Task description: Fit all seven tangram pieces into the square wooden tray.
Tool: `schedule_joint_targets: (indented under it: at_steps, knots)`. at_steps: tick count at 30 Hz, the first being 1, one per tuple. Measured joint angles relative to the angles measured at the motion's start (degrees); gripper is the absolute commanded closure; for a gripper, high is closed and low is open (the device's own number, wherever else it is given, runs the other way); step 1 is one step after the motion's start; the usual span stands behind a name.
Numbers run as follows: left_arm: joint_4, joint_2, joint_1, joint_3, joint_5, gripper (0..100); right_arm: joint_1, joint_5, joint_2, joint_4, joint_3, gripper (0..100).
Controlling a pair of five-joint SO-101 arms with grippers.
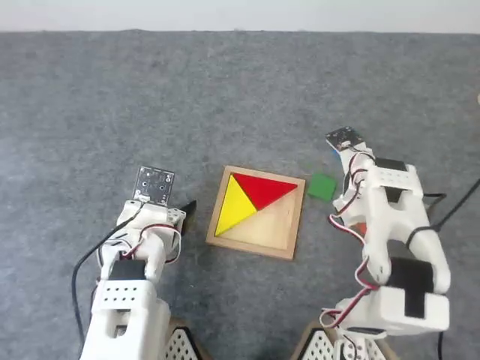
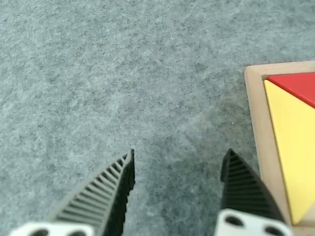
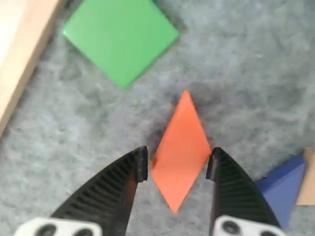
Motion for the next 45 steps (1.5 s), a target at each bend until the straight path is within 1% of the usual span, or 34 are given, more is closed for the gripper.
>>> schedule_joint_targets:
  at_steps: [8, 11, 12, 14, 18, 25, 27, 30, 33, 36, 38, 45]
  knots:
    - [0.0, 0.0, 0.0, 0.0, 0.0, 72, 2.5, -1.2, 4.2, -0.8, -2.2, 79.9]
    - [0.0, 0.0, 0.0, 0.0, 0.0, 72, 4.3, -3.3, 4.8, -1.9, -2.9, 90.1]
    - [0.0, 0.0, 0.0, 0.0, 0.0, 72, 4.9, -4.0, 5.2, -2.1, -3.3, 91.9]
    - [0.0, 0.0, 0.0, 0.0, 0.0, 72, 6.2, -5.5, 5.9, -2.3, -4.5, 90.2]
    - [0.0, 0.0, 0.0, 0.0, 0.0, 72, 8.6, -9.1, 6.3, -2.6, -7.4, 91.2]
    - [0.0, 0.0, 0.0, 0.0, 0.0, 72, 12.0, -22.4, 6.9, -3.2, -16.4, 90.8]
    - [0.0, 0.0, 0.0, 0.0, 0.0, 72, 12.1, -24.9, 6.9, -3.2, -18.0, 90.5]
    - [0.0, 0.0, 0.0, 0.0, 0.0, 72, 10.8, -24.5, 7.1, -2.9, -18.5, 85.8]
    - [0.0, 0.0, 0.0, 0.0, 0.0, 72, 7.7, -21.4, 7.2, -1.1, -18.5, 76.8]
    - [0.0, 0.0, 0.0, 0.0, 0.0, 72, 6.8, -20.7, 7.2, -0.8, -18.5, 69.1]
    - [0.0, 0.0, 0.0, 0.0, 0.0, 72, 6.9, -20.7, 7.2, -0.8, -18.5, 67.4]
    - [0.0, 0.0, 0.0, 0.0, 0.0, 72, 6.9, -20.7, 7.2, -0.8, -18.5, 67.4]
